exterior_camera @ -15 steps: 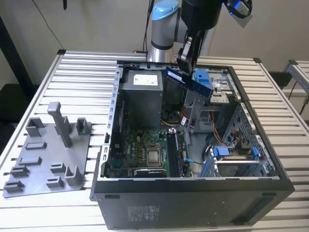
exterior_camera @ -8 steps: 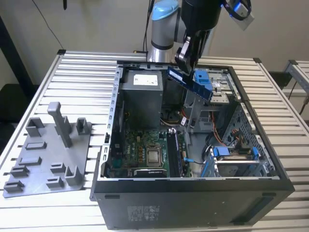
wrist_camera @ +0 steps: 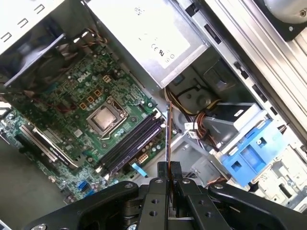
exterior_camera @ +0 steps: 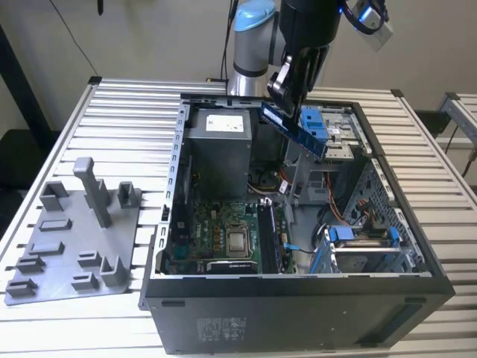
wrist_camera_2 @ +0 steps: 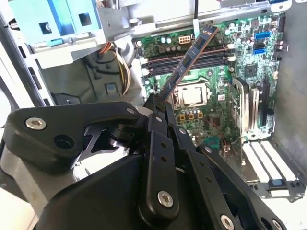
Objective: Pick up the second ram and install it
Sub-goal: 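Insert the second ram into the second slot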
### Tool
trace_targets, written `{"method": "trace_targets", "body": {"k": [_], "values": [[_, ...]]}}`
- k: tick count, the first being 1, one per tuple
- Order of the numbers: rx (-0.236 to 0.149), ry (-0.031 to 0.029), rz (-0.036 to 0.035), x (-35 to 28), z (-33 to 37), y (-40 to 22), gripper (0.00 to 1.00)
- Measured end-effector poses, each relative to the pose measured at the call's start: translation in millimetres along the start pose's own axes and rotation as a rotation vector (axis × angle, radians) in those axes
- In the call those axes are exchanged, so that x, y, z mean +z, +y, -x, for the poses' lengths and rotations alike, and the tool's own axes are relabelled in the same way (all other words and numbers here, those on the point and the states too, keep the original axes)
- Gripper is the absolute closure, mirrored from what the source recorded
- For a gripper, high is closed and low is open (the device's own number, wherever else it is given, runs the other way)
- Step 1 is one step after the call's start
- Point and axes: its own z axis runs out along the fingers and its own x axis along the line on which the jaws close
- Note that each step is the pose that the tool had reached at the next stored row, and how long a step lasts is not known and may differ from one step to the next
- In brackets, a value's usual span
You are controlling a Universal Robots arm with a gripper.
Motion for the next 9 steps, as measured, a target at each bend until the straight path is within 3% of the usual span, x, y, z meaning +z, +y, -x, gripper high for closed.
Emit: {"method": "trace_targets", "body": {"k": [4, 9], "values": [[0.056, 0.0008, -0.0037, 0.9, -0.1, 0.0, 0.86], [0.119, 0.0072, -0.0029, 1.6, -0.2, 0.0, 0.86]]}}
